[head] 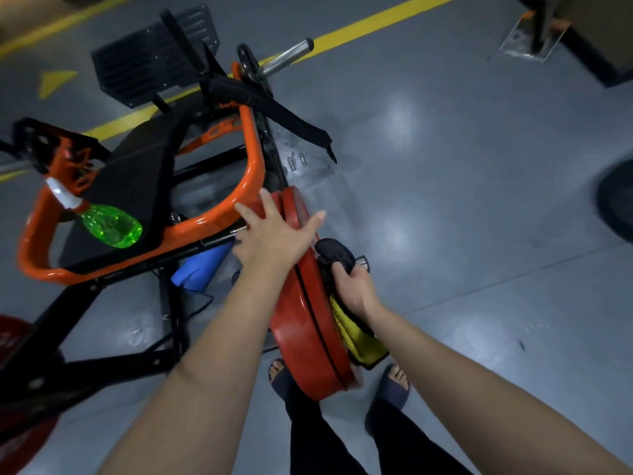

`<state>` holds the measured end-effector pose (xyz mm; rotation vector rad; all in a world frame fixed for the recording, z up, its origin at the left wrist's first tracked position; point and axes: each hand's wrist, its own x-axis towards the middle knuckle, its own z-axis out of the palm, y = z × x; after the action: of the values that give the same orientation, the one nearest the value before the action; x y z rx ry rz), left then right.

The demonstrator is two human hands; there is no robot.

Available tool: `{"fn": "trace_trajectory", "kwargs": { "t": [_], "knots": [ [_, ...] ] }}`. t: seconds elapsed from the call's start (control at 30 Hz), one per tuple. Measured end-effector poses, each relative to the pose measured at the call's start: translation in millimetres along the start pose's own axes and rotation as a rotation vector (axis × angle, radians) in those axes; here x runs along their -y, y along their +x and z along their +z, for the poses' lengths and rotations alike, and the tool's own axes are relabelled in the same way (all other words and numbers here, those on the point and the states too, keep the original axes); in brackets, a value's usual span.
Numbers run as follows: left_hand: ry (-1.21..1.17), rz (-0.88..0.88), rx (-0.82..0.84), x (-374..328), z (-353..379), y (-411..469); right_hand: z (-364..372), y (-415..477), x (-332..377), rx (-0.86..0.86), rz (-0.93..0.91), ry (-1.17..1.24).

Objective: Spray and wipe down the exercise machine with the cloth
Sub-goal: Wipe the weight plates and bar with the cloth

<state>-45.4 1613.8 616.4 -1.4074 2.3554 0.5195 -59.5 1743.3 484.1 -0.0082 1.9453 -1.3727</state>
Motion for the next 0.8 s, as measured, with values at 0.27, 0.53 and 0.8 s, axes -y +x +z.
{"fn": "trace_trajectory", "kwargs": {
  "t": [0.27,0.53,0.8],
  "knots": [
    [0.005,0.067,-0.180,10,14,-1,6,15,62,-0.050,0.012,0.126],
    [-0.011,0.060,-0.086,-3,-2,39,3,-39,-48,-0.051,0.225,-0.004],
    [-0.029,0.057,-0.024,-7,-11,71,20,20,79,-0.117,-0.191,0.113]
  ]
}}
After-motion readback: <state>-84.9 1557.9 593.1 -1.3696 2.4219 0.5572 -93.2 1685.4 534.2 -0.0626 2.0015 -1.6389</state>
